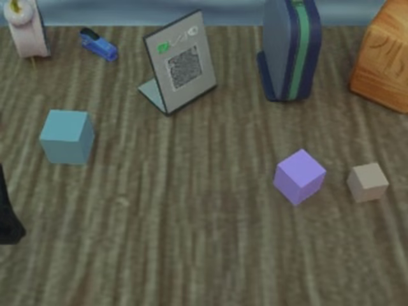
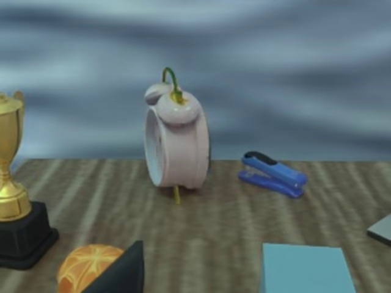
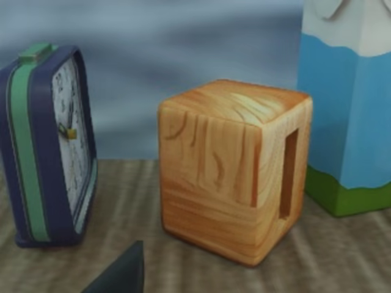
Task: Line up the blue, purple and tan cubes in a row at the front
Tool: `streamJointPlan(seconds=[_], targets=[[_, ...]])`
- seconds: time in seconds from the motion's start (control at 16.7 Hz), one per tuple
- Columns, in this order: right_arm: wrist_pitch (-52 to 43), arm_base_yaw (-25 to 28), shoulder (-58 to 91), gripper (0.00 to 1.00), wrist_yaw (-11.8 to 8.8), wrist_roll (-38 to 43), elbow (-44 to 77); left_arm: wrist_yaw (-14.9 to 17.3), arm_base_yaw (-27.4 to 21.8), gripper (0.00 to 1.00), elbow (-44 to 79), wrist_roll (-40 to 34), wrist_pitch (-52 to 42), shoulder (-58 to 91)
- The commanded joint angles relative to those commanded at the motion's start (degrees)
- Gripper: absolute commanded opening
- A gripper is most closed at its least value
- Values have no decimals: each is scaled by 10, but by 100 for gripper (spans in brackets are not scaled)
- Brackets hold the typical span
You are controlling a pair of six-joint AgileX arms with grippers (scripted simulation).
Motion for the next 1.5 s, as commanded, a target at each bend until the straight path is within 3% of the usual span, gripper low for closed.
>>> streamJointPlan(seconds=[0.24, 0.48, 1.14, 1.5], targets=[[-13, 4, 18, 100, -1, 0, 17, 0, 0, 100, 0, 0, 0, 0], [-83, 19, 126, 100, -2, 2, 115, 0, 0, 100, 0, 0, 0, 0], [-419, 86, 756, 100, 2, 2, 553, 0, 0, 100, 0, 0, 0, 0], [-564, 117, 1016, 100, 2, 4, 751, 0, 0, 100, 0, 0, 0, 0]])
